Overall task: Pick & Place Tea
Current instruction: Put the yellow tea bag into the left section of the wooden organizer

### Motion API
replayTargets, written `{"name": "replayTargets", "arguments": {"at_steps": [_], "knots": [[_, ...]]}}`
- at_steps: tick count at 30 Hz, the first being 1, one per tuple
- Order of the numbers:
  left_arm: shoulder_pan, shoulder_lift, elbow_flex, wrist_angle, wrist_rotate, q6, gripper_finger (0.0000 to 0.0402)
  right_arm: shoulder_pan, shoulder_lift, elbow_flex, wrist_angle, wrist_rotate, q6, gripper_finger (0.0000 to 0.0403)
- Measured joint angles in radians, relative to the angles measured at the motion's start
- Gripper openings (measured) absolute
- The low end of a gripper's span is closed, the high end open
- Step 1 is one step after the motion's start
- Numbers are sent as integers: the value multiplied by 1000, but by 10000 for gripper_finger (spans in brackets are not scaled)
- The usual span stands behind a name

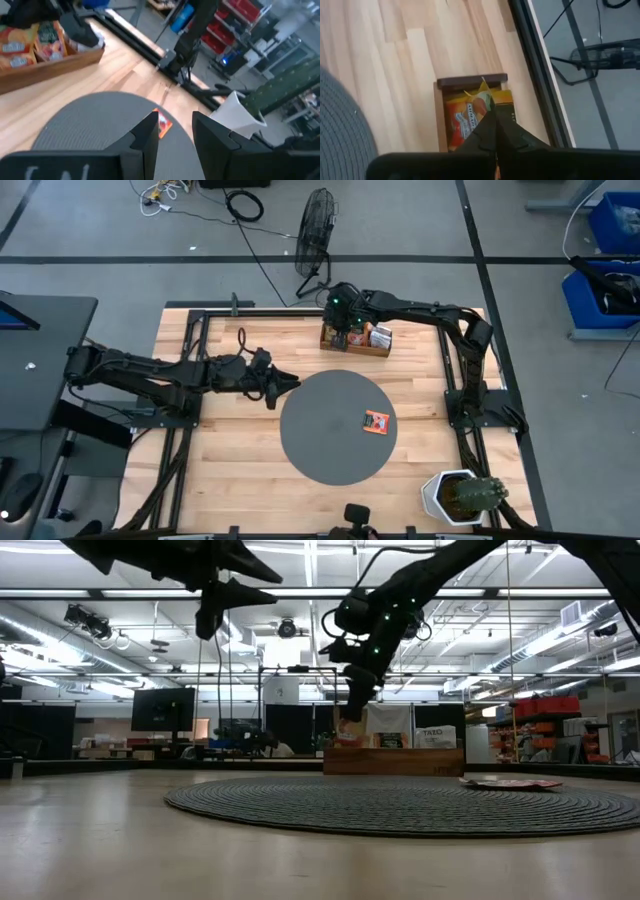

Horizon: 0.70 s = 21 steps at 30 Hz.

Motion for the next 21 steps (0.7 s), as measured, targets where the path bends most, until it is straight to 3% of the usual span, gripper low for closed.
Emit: {"name": "replayTargets", "arguments": {"at_steps": [17, 21], "knots": [[-46, 0, 0, 44, -105, -5, 122, 14, 0, -139, 112, -12, -2, 1], [-46, 0, 0, 44, -105, -5, 122, 13, 0, -141, 112, -12, 0, 24]]}}
